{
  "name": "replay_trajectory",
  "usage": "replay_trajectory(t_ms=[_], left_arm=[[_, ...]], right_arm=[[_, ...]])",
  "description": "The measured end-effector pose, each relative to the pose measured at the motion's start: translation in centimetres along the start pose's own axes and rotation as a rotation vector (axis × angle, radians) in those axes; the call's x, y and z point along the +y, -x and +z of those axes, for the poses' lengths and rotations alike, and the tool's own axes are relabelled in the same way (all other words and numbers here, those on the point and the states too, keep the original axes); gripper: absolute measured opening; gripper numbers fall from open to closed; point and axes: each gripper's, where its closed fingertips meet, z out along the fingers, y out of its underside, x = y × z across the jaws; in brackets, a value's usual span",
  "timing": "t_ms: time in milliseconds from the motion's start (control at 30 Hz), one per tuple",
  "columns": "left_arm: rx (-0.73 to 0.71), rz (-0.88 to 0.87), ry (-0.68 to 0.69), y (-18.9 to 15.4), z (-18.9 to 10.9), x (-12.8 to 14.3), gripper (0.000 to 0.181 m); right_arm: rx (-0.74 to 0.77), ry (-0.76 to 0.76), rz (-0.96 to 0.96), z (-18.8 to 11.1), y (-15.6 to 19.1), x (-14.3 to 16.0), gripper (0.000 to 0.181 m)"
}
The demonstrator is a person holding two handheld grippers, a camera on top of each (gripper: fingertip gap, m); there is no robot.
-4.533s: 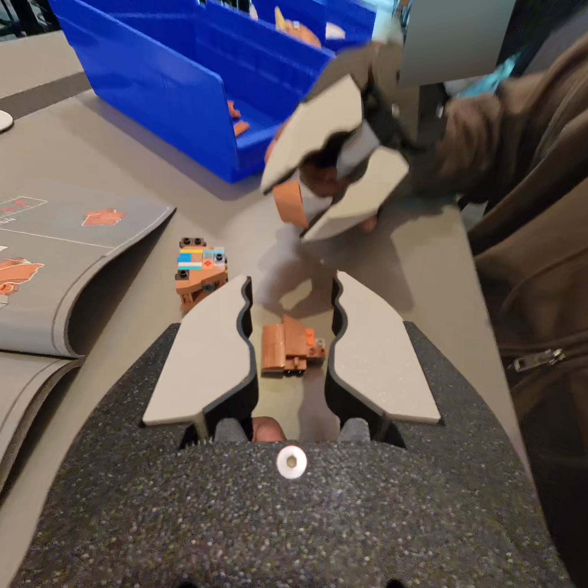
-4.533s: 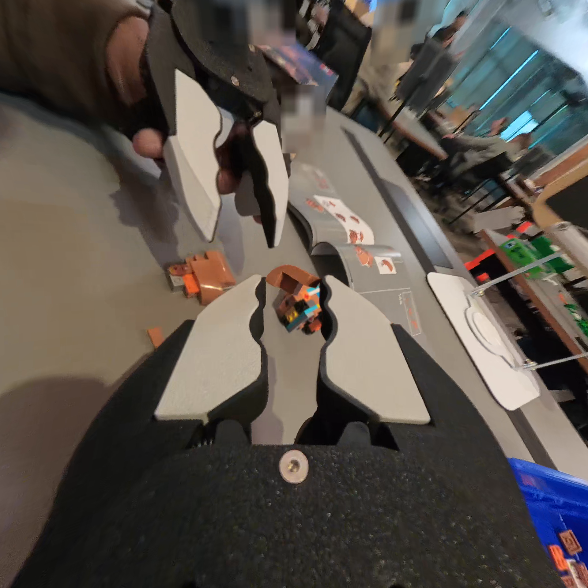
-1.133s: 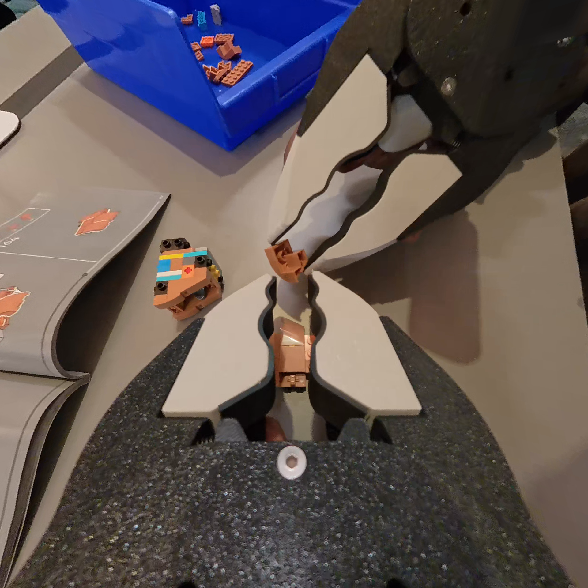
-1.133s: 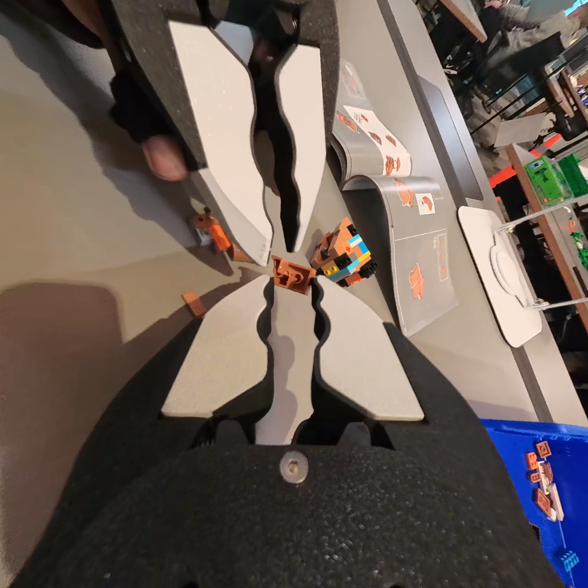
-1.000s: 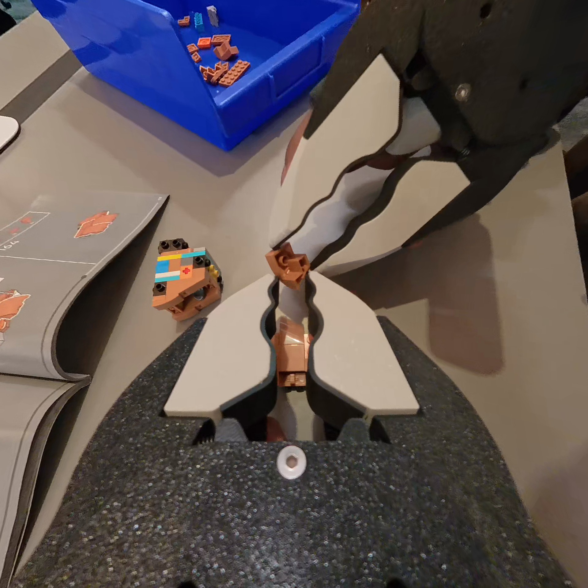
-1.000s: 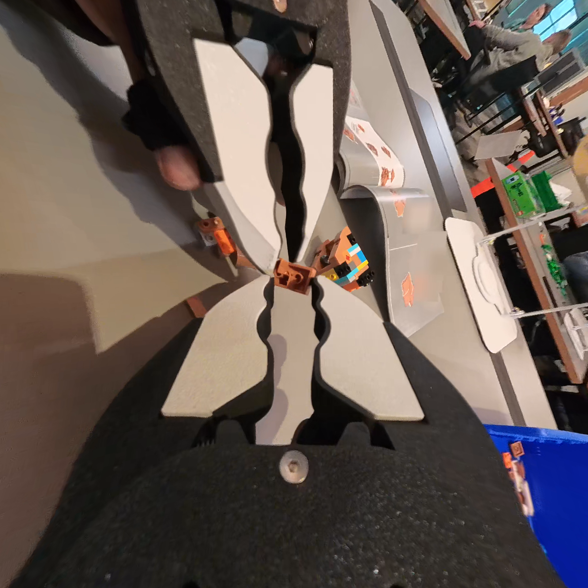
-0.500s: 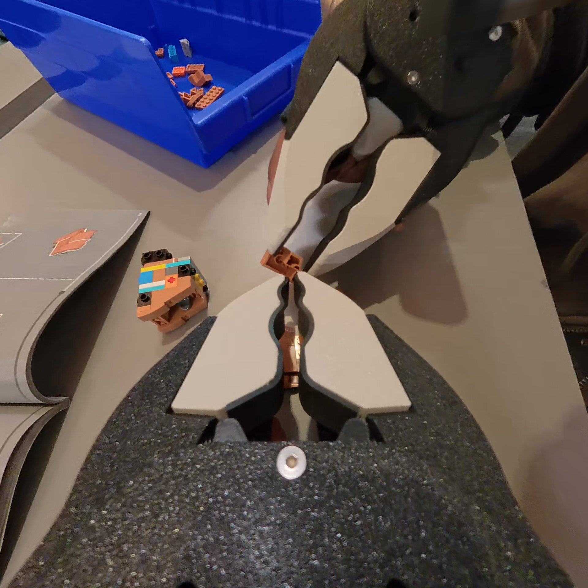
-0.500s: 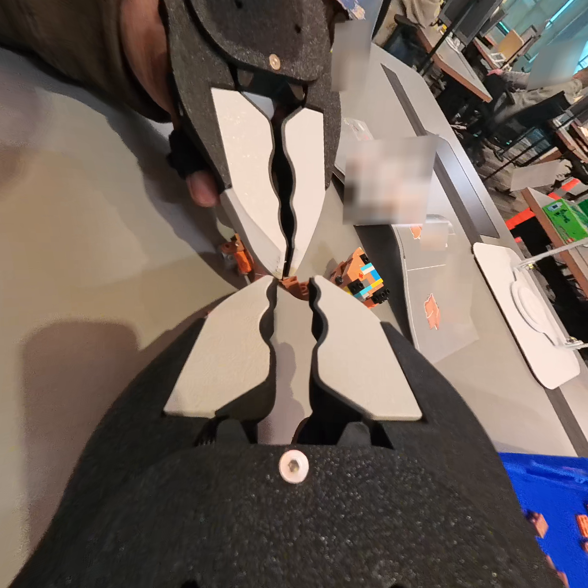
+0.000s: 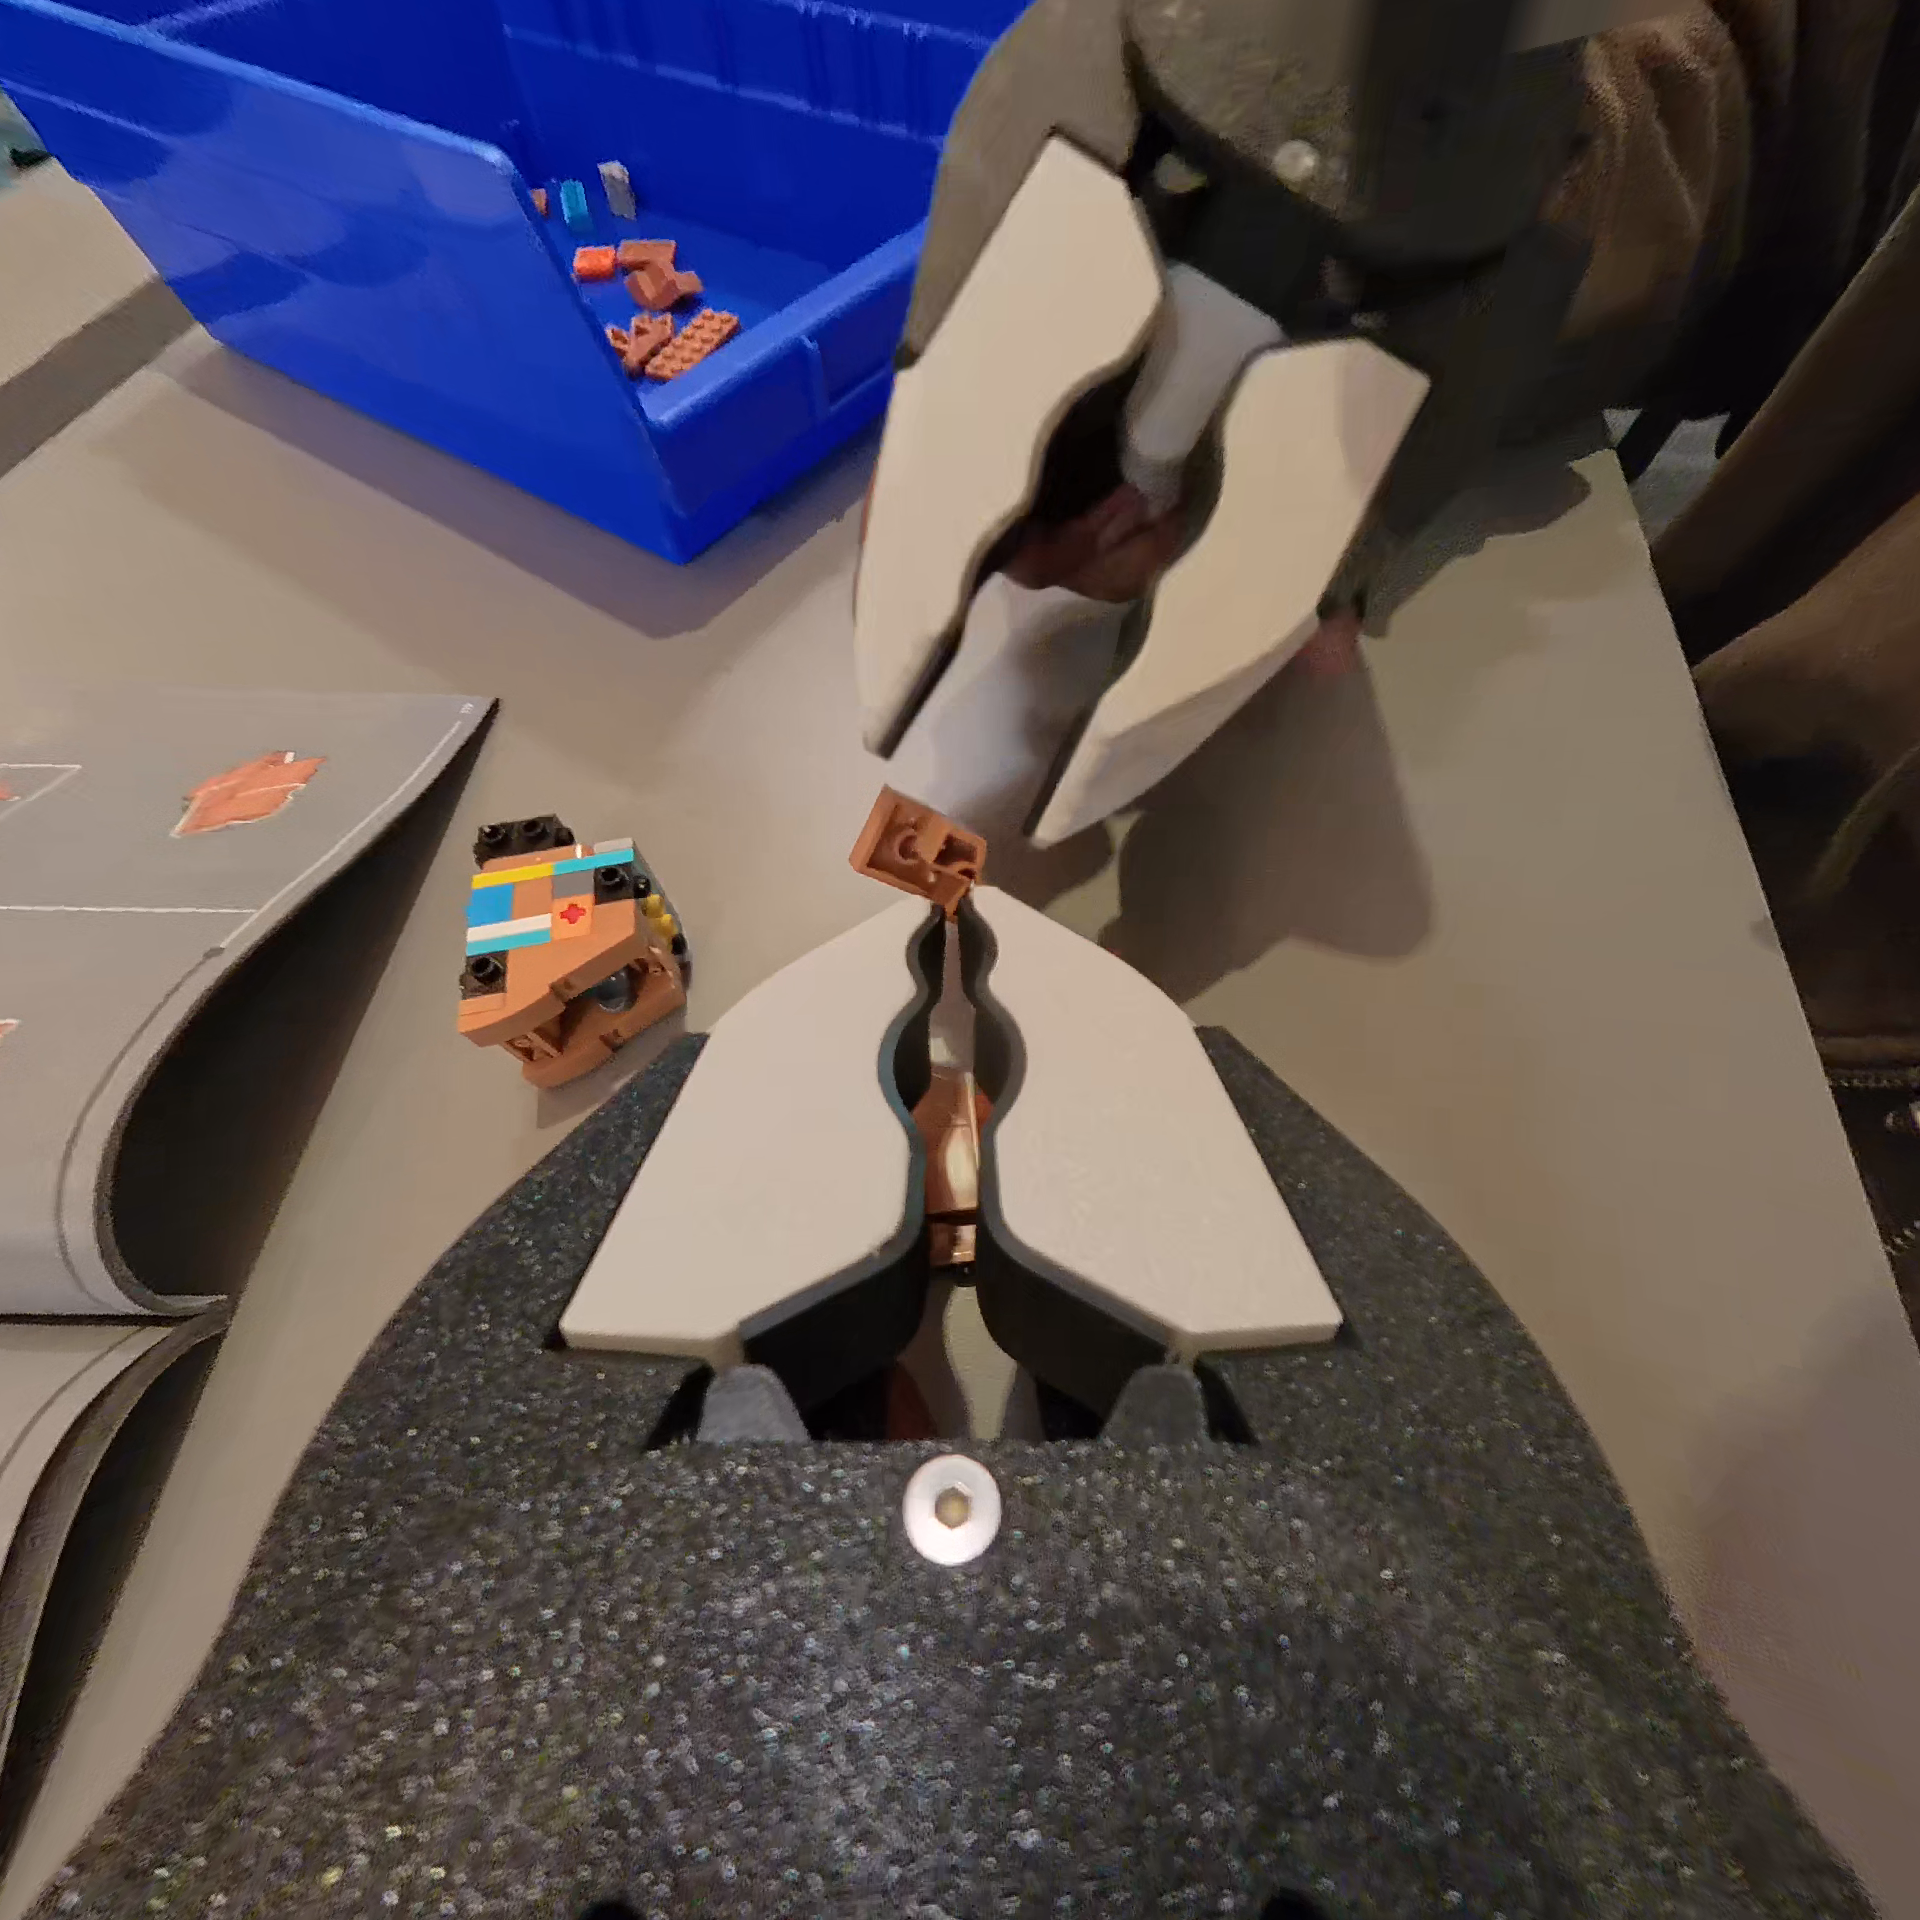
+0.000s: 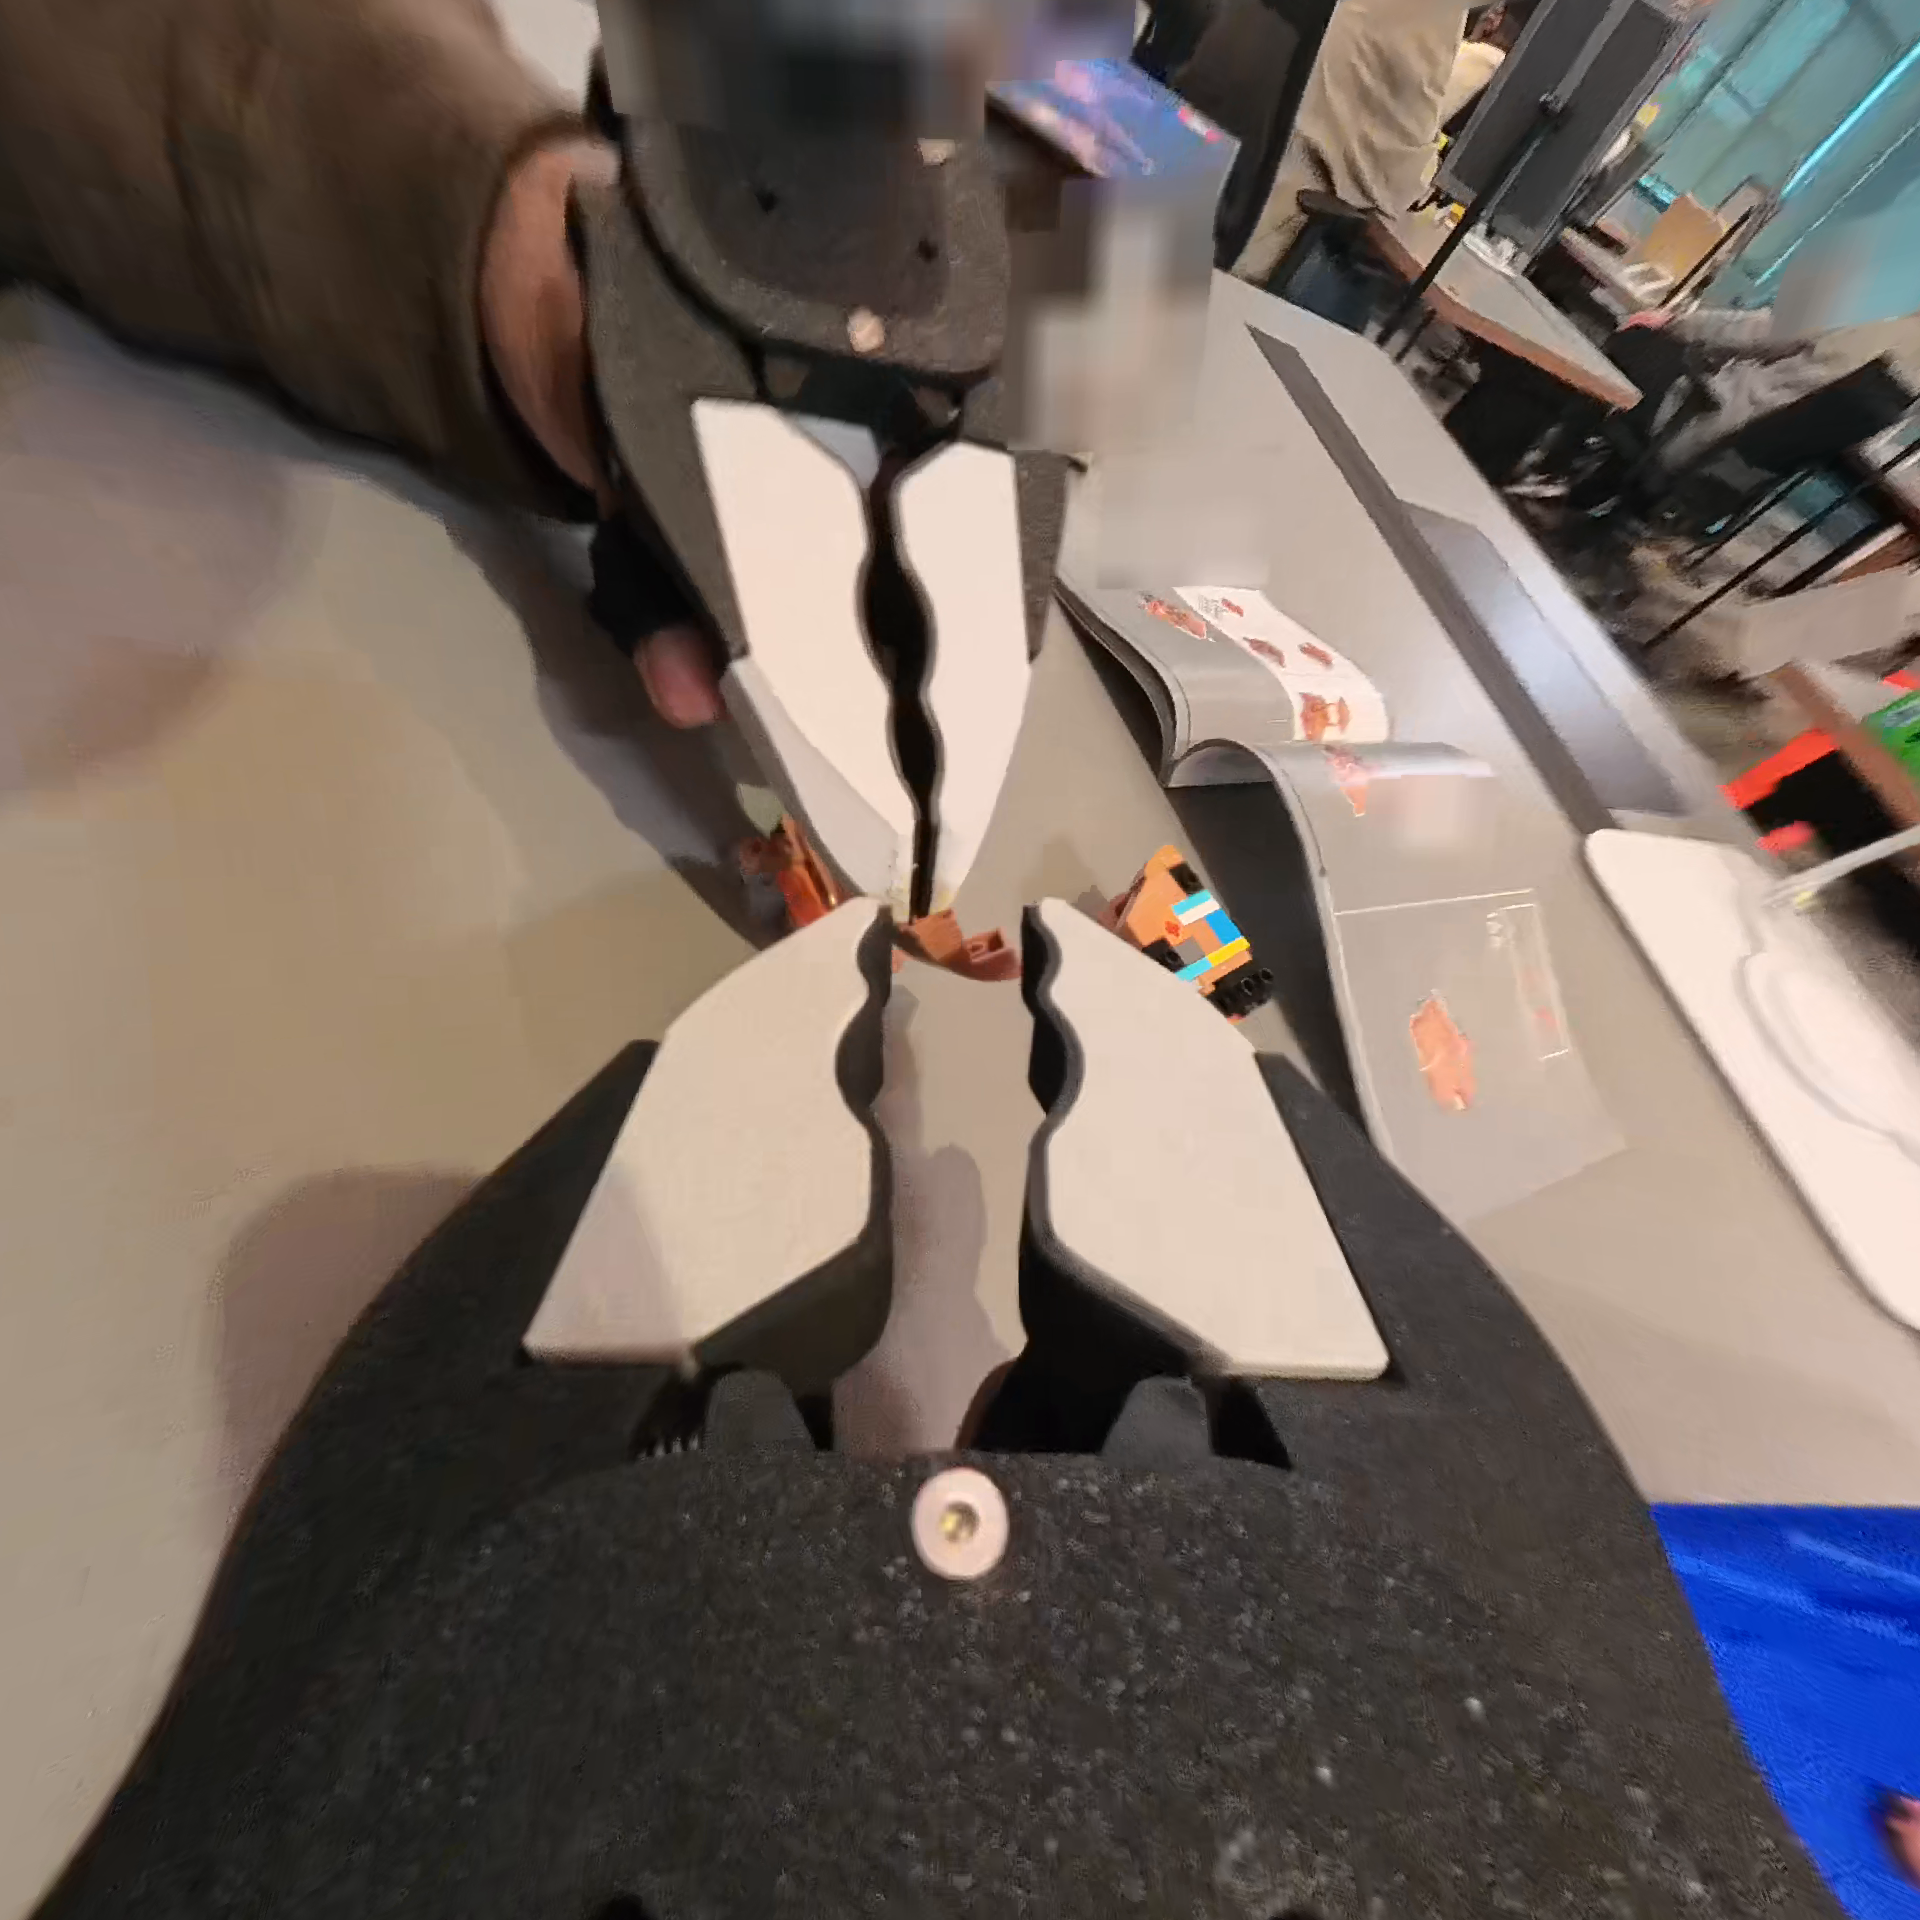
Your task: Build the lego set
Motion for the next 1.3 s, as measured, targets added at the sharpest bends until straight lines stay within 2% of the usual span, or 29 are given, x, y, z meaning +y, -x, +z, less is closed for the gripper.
replay_trajectory(t_ms=[167,300,433,633,767,900,1033,1133,1300], left_arm=[[-0.007,0.115,-0.129,-0.3,-1.0,-1.7,0.002],[-0.003,0.260,-0.227,-1.3,-1.6,-2.9,0.002],[0.002,0.376,-0.270,-2.3,-1.7,-3.3,0.002],[0.028,0.423,-0.307,-3.1,-1.8,-3.5,0.002],[0.020,0.371,-0.250,-2.5,-1.5,-2.9,0.005],[-0.013,0.274,-0.101,-1.0,-1.8,-1.2,0.037],[-0.005,0.124,0.105,-0.1,-2.1,2.1,0.052],[-0.015,0.047,0.244,0.2,-2.0,4.6,0.059],[-0.012,-0.002,0.305,0.0,-1.5,5.8,0.061]], right_arm=[[-0.164,-0.124,0.409,-0.8,-0.8,-0.8,0.033],[-0.362,-0.229,0.628,-1.6,0.0,-2.1,0.032],[-0.491,-0.285,0.711,-2.1,1.0,-2.9,0.026],[-0.542,-0.311,0.730,-2.5,1.5,-3.3,0.018],[-0.491,-0.283,0.686,-2.2,1.3,-2.8,0.017],[-0.439,-0.267,0.633,-2.2,0.8,-2.7,0.017],[-0.378,-0.216,0.570,-1.9,0.5,-2.0,0.017],[-0.343,-0.152,0.503,-1.3,0.8,-1.3,0.017],[-0.299,-0.037,0.365,-0.4,1.8,0.0,0.017]])
